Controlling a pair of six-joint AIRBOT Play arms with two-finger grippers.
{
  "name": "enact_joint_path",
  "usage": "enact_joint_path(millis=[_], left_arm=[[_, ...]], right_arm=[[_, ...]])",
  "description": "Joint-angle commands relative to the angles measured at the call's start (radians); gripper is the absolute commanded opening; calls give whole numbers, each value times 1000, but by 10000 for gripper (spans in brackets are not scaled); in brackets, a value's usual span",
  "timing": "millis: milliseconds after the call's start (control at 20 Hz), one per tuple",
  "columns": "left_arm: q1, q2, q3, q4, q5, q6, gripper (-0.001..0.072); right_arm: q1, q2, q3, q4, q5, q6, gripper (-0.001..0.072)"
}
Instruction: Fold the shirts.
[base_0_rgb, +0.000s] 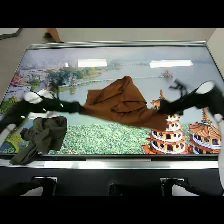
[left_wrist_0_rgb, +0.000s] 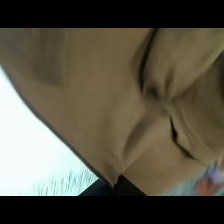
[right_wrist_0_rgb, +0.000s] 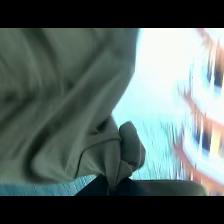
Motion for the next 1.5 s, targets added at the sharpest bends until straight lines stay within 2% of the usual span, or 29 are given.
enact_joint_path(millis=[0,100,200,350,550,650,850,950,1100,1300,1400,1450], left_arm=[[37,289,258,-11,172,20,24],[38,428,422,12,299,50,23],[36,516,501,12,363,53,23],[36,574,505,12,307,52,23],[36,522,505,45,231,38,22],[36,463,488,110,174,-27,23],[26,294,306,133,64,-91,24],[10,175,179,132,68,-91,24],[-2,-63,110,125,68,-91,25],[-1,-315,154,-36,104,-90,26],[-1,-379,173,-101,100,-94,26],[-1,-395,173,-113,100,-131,33]], right_arm=[[-56,269,296,55,-304,23,37],[-63,447,406,28,-540,-65,37],[-61,592,424,25,-644,-52,37],[-61,693,424,-38,-516,47,37],[-61,705,425,-203,-359,195,37],[-61,678,425,-262,-244,239,37],[-61,486,421,-255,88,239,37],[-61,323,397,-219,168,238,37],[-61,42,339,-135,116,239,38],[-61,-297,327,169,-41,239,38],[-61,-398,327,316,-61,238,39],[-61,-425,327,351,-61,238,39]])
